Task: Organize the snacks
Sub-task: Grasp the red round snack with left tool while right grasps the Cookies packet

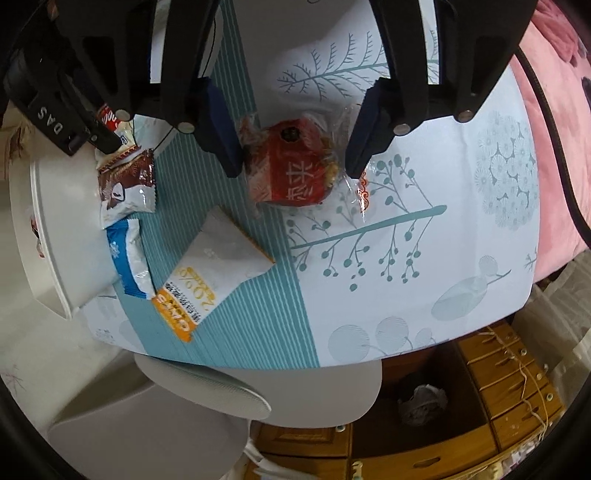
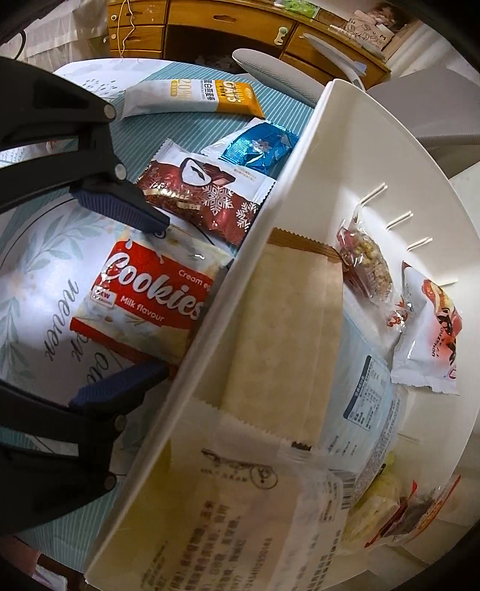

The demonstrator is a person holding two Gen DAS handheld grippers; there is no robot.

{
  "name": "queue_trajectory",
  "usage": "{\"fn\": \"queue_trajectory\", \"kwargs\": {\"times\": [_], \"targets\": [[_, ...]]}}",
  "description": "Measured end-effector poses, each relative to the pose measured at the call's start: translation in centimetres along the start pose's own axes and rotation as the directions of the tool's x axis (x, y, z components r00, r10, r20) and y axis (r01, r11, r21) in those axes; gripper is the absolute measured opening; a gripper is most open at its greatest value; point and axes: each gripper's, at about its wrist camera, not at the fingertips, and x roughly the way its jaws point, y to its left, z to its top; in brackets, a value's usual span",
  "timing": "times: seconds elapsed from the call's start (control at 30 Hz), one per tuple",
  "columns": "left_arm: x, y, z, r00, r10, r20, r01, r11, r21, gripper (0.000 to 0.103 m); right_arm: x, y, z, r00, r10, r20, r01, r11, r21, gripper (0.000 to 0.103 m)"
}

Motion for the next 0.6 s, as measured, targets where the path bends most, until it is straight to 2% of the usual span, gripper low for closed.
{"fn": "queue_trajectory", "kwargs": {"times": [0.2,0.3,0.47,0.6], "targets": [[-0.6,0.4,-0.7,1.000,-0.024,-0.012,0.024,1.000,-0.015,0.050,-0.1,0.0,0.5,1.000,0.026,-0.001,-0.026,0.999,-0.031,0.060],[-1.2,0.6,-1.8,0.999,-0.030,-0.022,0.029,0.999,-0.024,0.050,-0.3,-0.8,0.5,0.998,0.070,0.001,-0.070,0.998,-0.006,0.053],[-1.8,1.3,-3.9,0.998,-0.041,-0.046,0.038,0.997,-0.062,0.050,-0.5,-2.2,0.7,0.994,0.109,-0.027,-0.109,0.994,0.007,0.031],[-2.9,1.9,-6.1,0.996,-0.055,-0.064,0.049,0.994,-0.094,0.050,-0.6,-3.8,-0.4,0.989,0.142,-0.037,-0.143,0.989,-0.025,0.007]]}}
